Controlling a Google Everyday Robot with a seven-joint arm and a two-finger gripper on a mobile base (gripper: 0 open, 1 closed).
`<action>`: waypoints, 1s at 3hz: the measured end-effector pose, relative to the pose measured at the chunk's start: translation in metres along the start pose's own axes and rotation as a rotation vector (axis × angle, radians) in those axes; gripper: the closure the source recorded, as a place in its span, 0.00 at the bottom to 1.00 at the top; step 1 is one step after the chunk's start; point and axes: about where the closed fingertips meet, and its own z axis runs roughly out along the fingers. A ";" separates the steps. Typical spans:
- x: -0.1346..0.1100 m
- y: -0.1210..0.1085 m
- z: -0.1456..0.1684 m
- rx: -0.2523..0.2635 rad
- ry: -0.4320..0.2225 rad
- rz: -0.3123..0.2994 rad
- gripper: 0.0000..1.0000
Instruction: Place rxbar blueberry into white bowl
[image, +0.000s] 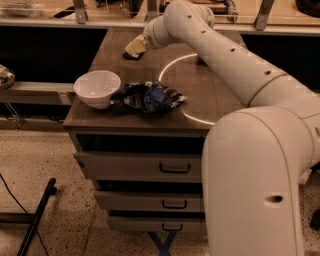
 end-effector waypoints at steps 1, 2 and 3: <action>0.013 -0.006 0.027 0.019 -0.009 0.016 0.00; 0.024 -0.010 0.043 0.028 -0.011 0.053 0.00; 0.029 -0.008 0.055 0.022 -0.023 0.099 0.00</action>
Offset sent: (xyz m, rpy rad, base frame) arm 0.0472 -0.0004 -0.0509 0.0715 0.0165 -0.0830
